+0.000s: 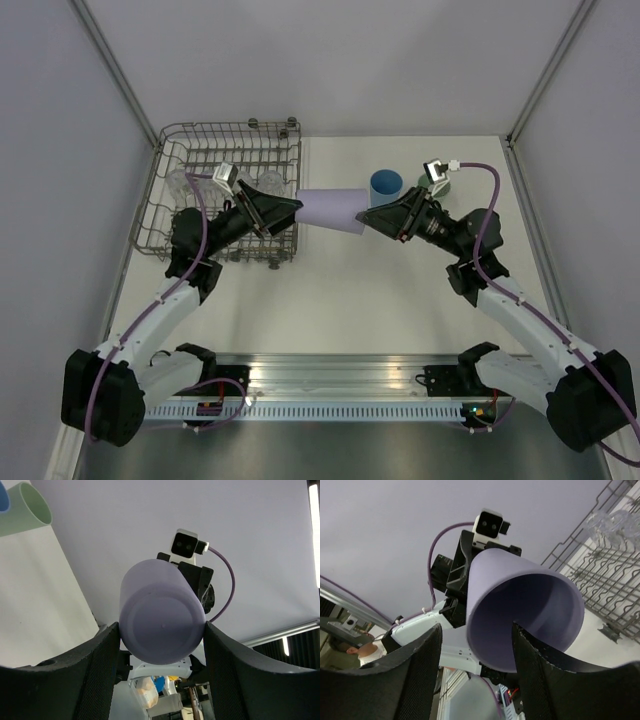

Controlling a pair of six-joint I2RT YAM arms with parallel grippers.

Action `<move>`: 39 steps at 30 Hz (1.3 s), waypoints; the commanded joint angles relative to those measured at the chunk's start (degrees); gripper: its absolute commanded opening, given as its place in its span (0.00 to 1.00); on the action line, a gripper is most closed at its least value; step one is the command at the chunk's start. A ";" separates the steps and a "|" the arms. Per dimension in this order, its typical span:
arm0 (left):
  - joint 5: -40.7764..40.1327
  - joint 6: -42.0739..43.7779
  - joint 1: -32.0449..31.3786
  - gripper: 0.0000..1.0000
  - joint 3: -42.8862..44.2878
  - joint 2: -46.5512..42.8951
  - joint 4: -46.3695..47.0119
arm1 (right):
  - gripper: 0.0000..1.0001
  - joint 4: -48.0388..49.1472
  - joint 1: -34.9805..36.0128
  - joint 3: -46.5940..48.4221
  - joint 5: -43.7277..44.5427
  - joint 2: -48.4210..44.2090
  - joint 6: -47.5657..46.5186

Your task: Unload the cups from the dish rack

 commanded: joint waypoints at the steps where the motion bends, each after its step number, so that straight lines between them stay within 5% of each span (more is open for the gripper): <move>1: -2.48 -3.10 -1.20 0.02 0.23 -0.40 5.92 | 0.60 3.82 2.81 4.10 -1.47 2.16 -0.05; 7: -1.95 -3.37 -1.38 0.02 -0.12 0.04 6.36 | 0.37 -1.43 4.66 5.94 -0.07 1.46 -5.22; 10: -1.69 -3.46 -1.38 0.02 -0.47 0.57 6.27 | 0.14 -3.04 4.57 6.39 0.73 1.19 -6.29; 18: -0.37 -2.41 -1.38 0.07 1.37 3.02 1.91 | 0.00 -8.64 4.66 7.79 0.73 1.02 -10.68; 20: 0.16 1.79 -1.38 0.50 4.25 3.20 -3.63 | 0.00 -12.95 4.57 10.07 1.34 0.50 -15.75; 21: -0.10 3.38 -1.38 0.91 5.40 3.12 -7.14 | 0.00 -18.63 4.57 11.13 1.95 0.23 -17.79; 22: -1.24 5.23 -1.29 0.99 7.59 2.42 -14.66 | 0.00 -21.73 4.57 13.40 3.35 0.05 -20.16; 28: -14.83 27.26 -1.12 1.00 20.85 -0.75 -51.31 | 0.00 -56.26 4.49 29.55 15.12 3.12 -41.17; 36: -22.16 43.99 -0.85 1.00 27.03 -6.64 -67.63 | 0.00 -81.23 2.65 46.27 40.58 12.53 -50.94; 39: -24.97 50.14 -0.85 1.00 27.48 -8.04 -72.81 | 0.00 -83.98 -3.67 48.65 41.77 14.64 -51.47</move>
